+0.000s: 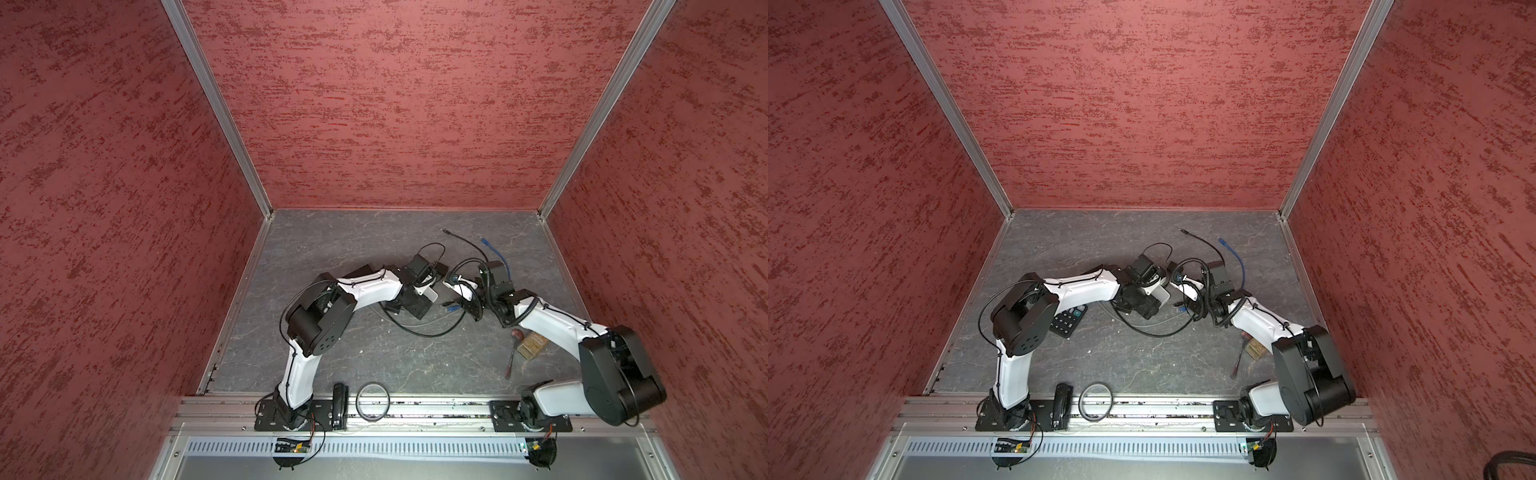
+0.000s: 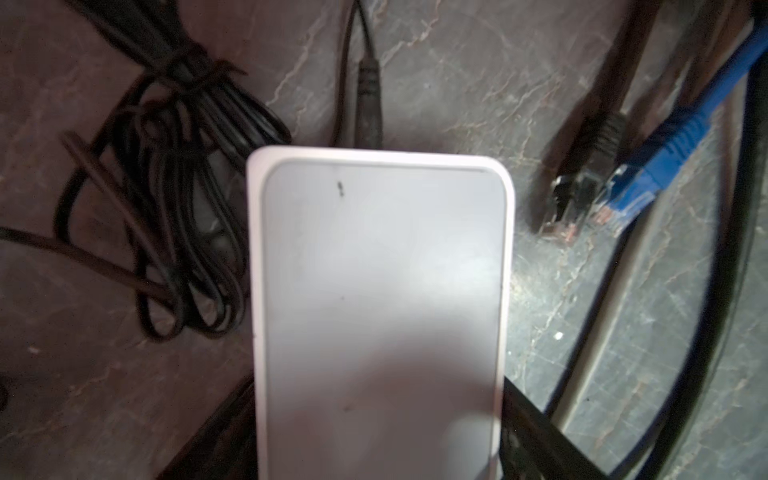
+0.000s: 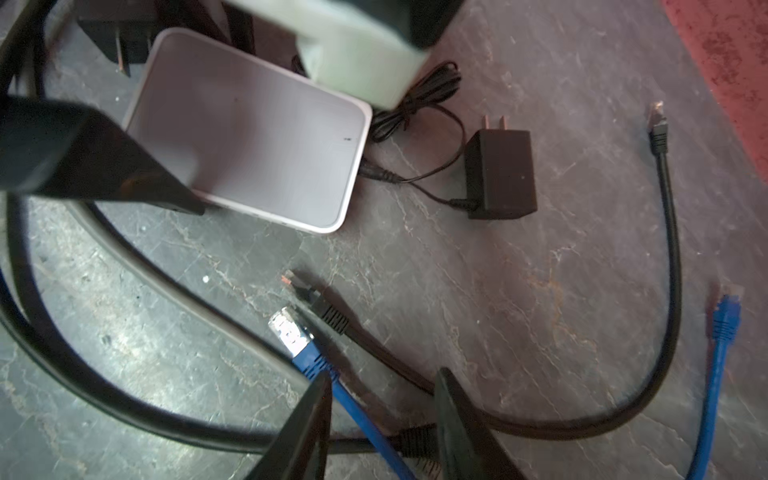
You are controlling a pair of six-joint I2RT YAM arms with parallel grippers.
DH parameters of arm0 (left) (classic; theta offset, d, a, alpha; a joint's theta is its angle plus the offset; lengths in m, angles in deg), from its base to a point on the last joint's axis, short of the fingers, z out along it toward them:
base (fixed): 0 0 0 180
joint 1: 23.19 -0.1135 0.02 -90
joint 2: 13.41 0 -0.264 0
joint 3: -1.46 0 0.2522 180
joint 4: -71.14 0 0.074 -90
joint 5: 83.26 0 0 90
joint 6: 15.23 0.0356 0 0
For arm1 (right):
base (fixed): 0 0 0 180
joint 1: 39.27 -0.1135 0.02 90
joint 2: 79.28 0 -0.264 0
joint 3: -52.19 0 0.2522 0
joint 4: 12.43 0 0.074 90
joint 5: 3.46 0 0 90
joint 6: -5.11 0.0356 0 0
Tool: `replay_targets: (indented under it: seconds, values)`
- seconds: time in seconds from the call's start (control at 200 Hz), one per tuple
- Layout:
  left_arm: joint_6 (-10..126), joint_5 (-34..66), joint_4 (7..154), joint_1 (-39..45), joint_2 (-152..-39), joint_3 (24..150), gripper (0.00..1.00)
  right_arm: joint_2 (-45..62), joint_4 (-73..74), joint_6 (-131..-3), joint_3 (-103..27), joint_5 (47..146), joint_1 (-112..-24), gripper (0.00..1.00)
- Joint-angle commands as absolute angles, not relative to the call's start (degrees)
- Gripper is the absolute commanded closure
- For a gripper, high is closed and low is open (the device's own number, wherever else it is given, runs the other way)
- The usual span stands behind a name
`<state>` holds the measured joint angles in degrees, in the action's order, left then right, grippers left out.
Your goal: Insert the plug into the switch port
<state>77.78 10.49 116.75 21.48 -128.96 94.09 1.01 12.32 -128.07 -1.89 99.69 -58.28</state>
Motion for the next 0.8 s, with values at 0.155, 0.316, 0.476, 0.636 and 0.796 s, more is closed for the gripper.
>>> replay_targets:
  seconds: [0.155, 0.316, 0.476, 0.636, 0.796]
  values:
    - [76.27, 14.01, 113.65, 19.98, -127.1, 93.51, 0.14, 5.86, 18.31, -133.09, -4.33, 102.85, -57.73, 0.58]
    - [76.14, 15.02, 112.94, 19.79, -127.05, 92.92, 0.14, 8.54, 18.86, -133.31, -4.82, 102.93, -57.73, 0.58]
    - [75.98, 15.38, 112.15, 19.77, -127.14, 92.41, 0.14, 9.22, 16.96, -133.45, -4.64, 103.59, -57.64, 0.58]
    - [75.21, 15.84, 110.64, 19.74, -127.29, 91.41, 0.14, 7.85, 17.09, -133.67, -4.59, 104.74, -57.62, 0.58]
    - [74.83, 15.93, 109.56, 19.78, -127.06, 90.74, 0.14, 5.42, 13.88, -133.33, -3.73, 106.0, -57.5, 0.57]
